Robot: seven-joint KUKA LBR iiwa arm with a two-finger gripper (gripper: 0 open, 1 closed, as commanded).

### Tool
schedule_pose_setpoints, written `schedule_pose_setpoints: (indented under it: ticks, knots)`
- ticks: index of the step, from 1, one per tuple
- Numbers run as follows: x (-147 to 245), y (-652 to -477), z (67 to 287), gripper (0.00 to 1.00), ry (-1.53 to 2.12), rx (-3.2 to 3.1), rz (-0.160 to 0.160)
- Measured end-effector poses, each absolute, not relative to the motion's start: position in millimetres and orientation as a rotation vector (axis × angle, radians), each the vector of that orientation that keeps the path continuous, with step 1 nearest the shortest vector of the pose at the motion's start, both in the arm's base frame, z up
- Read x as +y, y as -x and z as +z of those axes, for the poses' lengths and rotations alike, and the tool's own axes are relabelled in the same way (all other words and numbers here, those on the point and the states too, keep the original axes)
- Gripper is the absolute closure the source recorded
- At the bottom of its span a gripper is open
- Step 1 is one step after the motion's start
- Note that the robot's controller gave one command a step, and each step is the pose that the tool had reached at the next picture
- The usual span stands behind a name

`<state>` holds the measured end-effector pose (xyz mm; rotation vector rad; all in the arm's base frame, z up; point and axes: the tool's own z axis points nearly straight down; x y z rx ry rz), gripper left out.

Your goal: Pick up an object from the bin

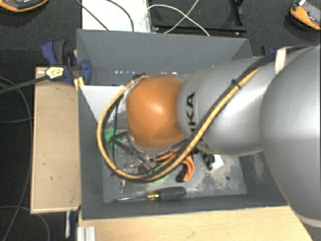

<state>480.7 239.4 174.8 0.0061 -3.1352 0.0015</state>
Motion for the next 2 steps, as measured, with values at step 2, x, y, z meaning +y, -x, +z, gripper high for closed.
schedule_pose_setpoints:
  ticks: [2]
  knots:
    - [161,-567.3,70,0.0,-0.313,-3.122,-0.002]
